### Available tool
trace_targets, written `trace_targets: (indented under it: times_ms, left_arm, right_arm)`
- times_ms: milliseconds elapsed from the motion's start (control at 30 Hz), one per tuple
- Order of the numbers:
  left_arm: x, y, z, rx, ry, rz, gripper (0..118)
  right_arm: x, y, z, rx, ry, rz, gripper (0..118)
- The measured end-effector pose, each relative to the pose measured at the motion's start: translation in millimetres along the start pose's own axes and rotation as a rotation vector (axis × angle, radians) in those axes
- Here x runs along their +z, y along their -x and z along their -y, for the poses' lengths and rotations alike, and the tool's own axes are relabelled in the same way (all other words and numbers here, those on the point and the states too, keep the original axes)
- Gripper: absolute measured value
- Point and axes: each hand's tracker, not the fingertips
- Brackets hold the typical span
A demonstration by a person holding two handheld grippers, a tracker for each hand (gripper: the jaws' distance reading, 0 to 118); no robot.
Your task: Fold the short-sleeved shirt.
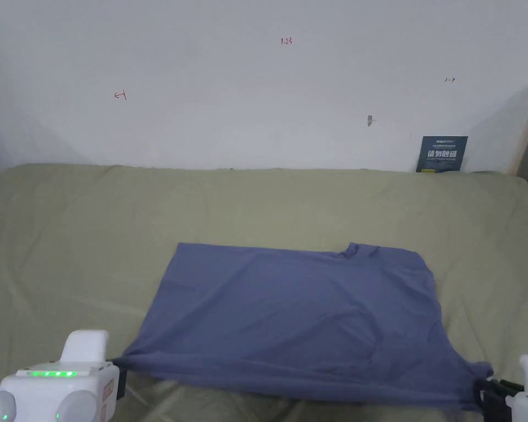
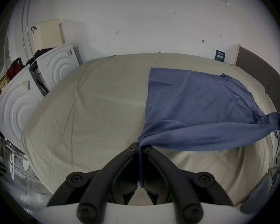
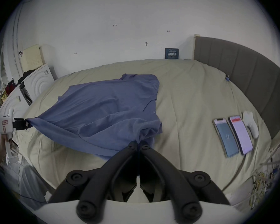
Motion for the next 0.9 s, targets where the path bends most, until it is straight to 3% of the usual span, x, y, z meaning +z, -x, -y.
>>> trace_targets:
  times_ms: [233, 567, 600, 633, 667, 700, 733, 767, 800, 900]
  left_arm:
    - [36.9, 12.6, 37.8, 0.036, 0.001, 0.038, 0]
    - [33.2, 17.0, 55.9, 0.057, 0.067, 0.075, 0]
    - [33.1, 16.8, 56.7, 0.051, 0.067, 0.073, 0]
    - [34.9, 15.2, 58.0, 0.044, 0.063, 0.073, 2]
    - [35.2, 14.8, 58.3, 0.035, 0.067, 0.076, 9]
    - [34.9, 15.3, 58.9, 0.034, 0.068, 0.083, 34]
    - [34.3, 15.7, 58.9, 0.033, 0.076, 0.086, 97]
    - [31.9, 15.9, 59.1, 0.028, 0.113, 0.089, 118]
    - [28.5, 15.4, 61.1, 0.025, 0.172, 0.088, 114]
    - [39.1, 21.2, 62.0, 0.010, 0.141, 0.111, 116]
  right_arm:
    - [25.0, -8.7, 40.5, -0.078, 0.022, -0.002, 3]
    - [18.2, -10.8, 59.2, -0.082, 0.088, 0.013, 4]
    - [16.6, -11.2, 59.0, -0.084, 0.092, 0.012, 6]
    - [14.9, -11.6, 58.5, -0.088, 0.098, 0.010, 24]
    - [14.1, -10.3, 57.5, -0.094, 0.109, 0.023, 58]
    - [13.3, -10.1, 56.9, -0.094, 0.120, 0.062, 98]
    - [11.9, -11.4, 56.6, -0.099, 0.127, 0.067, 118]
    - [12.6, -13.4, 56.6, -0.106, 0.123, 0.063, 116]
    - [15.8, -15.8, 54.5, -0.132, 0.025, 0.072, 116]
    - [14.3, -16.5, 49.7, -0.108, 0.092, 0.079, 116]
